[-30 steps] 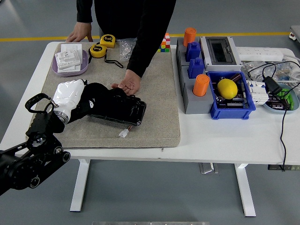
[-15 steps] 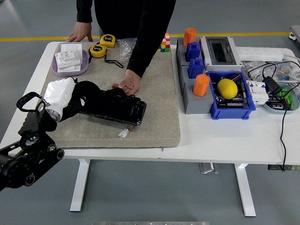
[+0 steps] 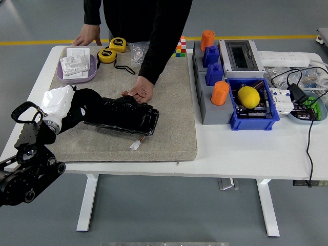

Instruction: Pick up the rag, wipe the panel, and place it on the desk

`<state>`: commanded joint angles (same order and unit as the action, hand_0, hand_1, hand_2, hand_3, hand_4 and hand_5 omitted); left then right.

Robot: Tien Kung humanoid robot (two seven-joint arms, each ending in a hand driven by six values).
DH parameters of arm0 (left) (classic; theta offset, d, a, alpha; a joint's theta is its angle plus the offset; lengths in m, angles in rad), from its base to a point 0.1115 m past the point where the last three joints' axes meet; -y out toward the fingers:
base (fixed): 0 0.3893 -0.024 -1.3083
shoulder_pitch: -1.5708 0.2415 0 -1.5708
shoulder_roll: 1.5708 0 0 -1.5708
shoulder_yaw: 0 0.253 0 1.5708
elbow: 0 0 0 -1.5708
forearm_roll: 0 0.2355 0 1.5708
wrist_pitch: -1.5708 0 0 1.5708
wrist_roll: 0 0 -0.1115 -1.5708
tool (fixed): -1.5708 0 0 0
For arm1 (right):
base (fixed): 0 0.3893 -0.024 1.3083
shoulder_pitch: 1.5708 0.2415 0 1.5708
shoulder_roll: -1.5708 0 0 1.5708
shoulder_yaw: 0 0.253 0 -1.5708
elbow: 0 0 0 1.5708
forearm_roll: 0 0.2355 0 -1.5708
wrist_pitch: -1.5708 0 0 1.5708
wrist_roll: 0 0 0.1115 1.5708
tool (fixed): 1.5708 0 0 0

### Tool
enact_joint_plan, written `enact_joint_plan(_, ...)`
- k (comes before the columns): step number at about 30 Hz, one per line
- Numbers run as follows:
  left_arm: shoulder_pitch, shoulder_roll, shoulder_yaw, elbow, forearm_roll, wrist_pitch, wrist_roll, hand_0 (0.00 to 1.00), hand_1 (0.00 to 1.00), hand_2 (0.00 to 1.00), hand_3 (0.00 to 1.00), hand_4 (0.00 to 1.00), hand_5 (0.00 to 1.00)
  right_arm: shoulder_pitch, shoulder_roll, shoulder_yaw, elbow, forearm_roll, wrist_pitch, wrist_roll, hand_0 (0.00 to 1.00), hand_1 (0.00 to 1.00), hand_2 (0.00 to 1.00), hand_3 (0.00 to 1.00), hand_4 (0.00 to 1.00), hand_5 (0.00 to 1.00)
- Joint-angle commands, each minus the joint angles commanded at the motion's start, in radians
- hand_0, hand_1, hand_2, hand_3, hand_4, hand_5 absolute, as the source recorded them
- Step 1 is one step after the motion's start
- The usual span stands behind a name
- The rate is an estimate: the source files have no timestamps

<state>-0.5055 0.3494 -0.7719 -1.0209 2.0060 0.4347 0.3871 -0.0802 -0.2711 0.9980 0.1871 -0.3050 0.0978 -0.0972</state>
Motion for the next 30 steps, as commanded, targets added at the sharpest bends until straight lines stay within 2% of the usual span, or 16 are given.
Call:
enact_joint_plan(6, 0.005, 0.001, -0.029, 0.001, 0.006, 0.008, -0.004, 0.271, 0.148, 0.502, 0.419, 0.01, 0.002, -0.001, 0.001, 0.0, 0.0, -0.001, 0.0, -0.001, 0.743, 0.67, 0.696, 0.616, 0.998, 0.554)
enact_joint_plan(18, 0.027, 0.03, -0.097, 0.011, 0.018, 0.02, -0.015, 0.27, 0.148, 0.502, 0.42, 0.009, 0.002, -0.003, 0.001, 0.003, 0.002, -0.004, -0.001, -0.001, 0.742, 0.669, 0.697, 0.616, 0.998, 0.555)
enact_joint_plan(25, 0.045, 0.039, -0.145, 0.063, -0.009, 0.059, -0.055, 0.27, 0.148, 0.501, 0.42, 0.006, 0.002, -0.005, 0.0, 0.007, 0.004, -0.01, -0.003, -0.003, 0.741, 0.669, 0.697, 0.616, 0.998, 0.556)
enact_joint_plan(30, 0.053, 0.043, -0.141, 0.09, -0.046, 0.095, -0.098, 0.275, 0.156, 0.501, 0.42, 0.004, 0.002, -0.005, -0.001, 0.013, 0.006, -0.013, -0.005, -0.003, 0.741, 0.669, 0.697, 0.616, 0.998, 0.556)
